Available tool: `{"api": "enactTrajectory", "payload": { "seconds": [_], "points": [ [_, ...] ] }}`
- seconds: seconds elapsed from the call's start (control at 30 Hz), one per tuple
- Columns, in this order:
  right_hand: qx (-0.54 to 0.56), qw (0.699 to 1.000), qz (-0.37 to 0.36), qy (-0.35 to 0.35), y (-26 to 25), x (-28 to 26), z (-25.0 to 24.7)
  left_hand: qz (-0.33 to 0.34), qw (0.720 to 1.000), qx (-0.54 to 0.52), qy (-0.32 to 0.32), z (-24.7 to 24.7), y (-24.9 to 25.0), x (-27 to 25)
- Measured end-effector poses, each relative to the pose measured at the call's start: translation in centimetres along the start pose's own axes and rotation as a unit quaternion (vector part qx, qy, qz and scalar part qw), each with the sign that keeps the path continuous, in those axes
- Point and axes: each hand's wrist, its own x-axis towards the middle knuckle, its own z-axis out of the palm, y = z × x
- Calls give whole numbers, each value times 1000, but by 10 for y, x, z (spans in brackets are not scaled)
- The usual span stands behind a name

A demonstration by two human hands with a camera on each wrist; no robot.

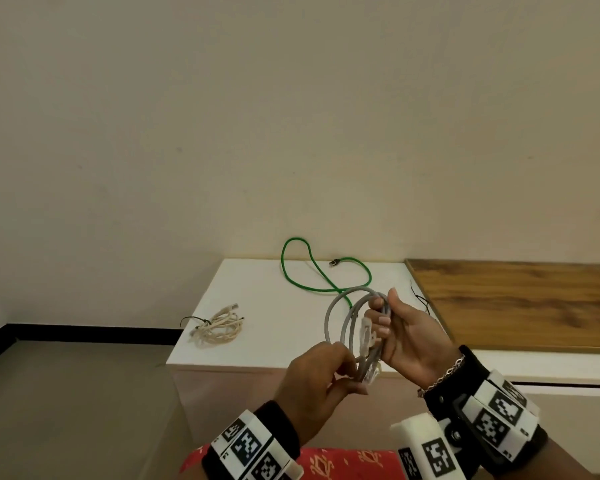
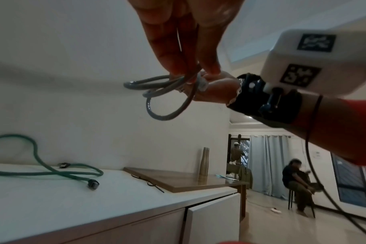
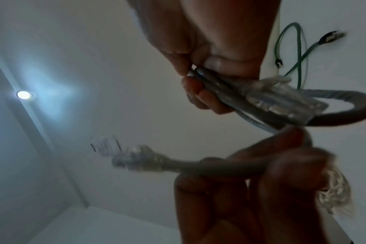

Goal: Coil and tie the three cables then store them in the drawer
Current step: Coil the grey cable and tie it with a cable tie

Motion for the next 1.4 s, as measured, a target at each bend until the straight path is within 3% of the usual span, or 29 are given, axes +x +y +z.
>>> {"api": "enactTrajectory", "payload": {
  "seconds": [0.17, 0.27, 0.43, 0.6, 0.73, 0.8, 0.87, 0.97, 1.17, 1.3, 1.4],
  "points": [
    [-76, 997, -19, 7, 11, -2, 7, -40, 999, -24, 27, 0, 2, 3],
    [-115, 993, -28, 26, 19, -2, 7, -120, 990, -64, 30, 0, 7, 3],
    [-117, 993, -20, 12, 24, -4, 12, -246, 952, -161, 85, 1, 12, 7],
    [-52, 998, -18, 30, 26, -4, 14, -285, 939, -155, 114, 3, 12, 10],
    [-32, 999, 4, 15, 26, -4, 14, -269, 954, -99, 91, 4, 11, 6],
    [-23, 1000, 6, 6, 24, -5, 15, -263, 954, -83, 115, 1, 9, 5],
    [-25, 1000, 14, -2, 22, -6, 13, -301, 929, -148, 155, 0, 5, 8],
    [-37, 999, 30, -10, 22, -8, 14, -412, 846, -315, 125, -6, 3, 21],
    [-77, 996, 42, -20, 16, -8, 13, -460, 724, -511, 56, -21, -4, 31],
    [-98, 994, 40, -11, 13, -8, 9, -474, 669, -571, -17, -28, -10, 28],
    [-113, 992, 45, -16, 10, -9, 8, -485, 650, -581, -68, -33, -10, 24]
  ]
}}
